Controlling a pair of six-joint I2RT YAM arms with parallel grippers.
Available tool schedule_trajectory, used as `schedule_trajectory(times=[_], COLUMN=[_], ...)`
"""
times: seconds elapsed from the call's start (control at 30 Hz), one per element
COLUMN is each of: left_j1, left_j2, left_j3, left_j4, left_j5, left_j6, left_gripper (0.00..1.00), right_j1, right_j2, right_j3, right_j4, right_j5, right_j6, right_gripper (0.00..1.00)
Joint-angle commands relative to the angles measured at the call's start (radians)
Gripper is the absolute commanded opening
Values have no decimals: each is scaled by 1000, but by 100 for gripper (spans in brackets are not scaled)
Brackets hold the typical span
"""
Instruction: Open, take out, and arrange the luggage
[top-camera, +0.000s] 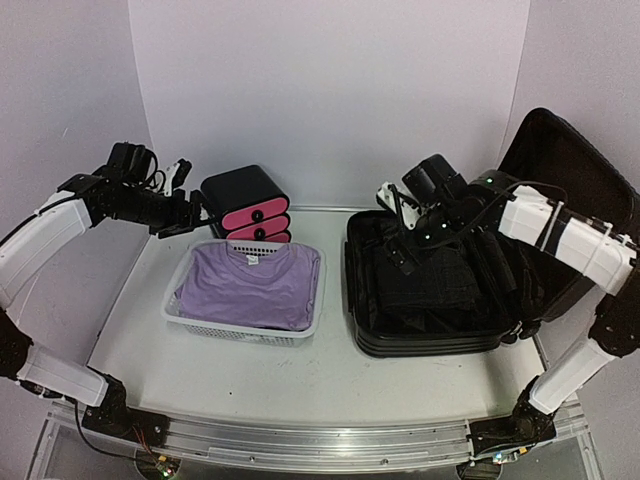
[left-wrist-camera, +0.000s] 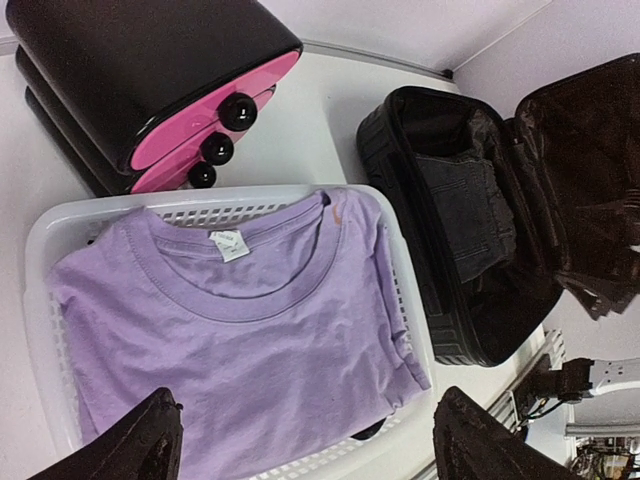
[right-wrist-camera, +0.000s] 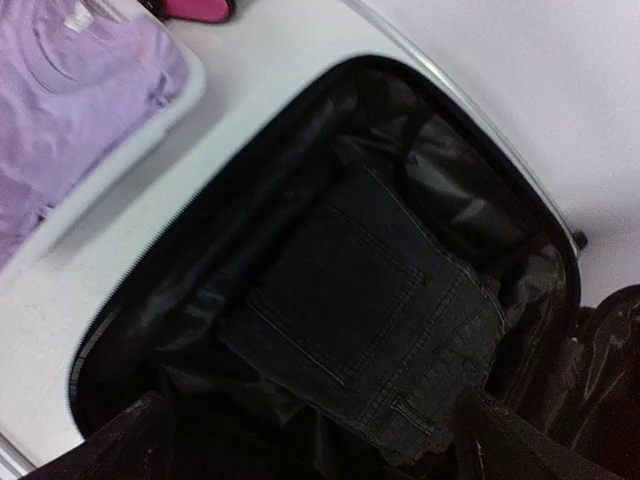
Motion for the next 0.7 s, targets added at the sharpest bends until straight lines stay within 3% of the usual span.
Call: schedule_trajectory(times=[0.0, 0.2, 0.47, 0.67], left_j1=[-11, -16, -16, -16], left_j2=[39, 72, 66, 64], left_j3=[14, 38, 28, 34], left_j4=[114, 119, 119, 119], left_j5=[72, 102, 87, 84], left_j6=[-55, -65, -65, -63], left_gripper=[87, 87, 88, 88], right_j1=[-33, -71, -81, -83], right_j2=[99, 222, 415, 469], right_j3=[-23, 15, 83, 58], right_j4=[-64, -76, -97, -63], right_j5=[-40, -97, 11, -10], right_j6=[-86, -169, -111, -135], right_gripper=[98, 98, 97, 98])
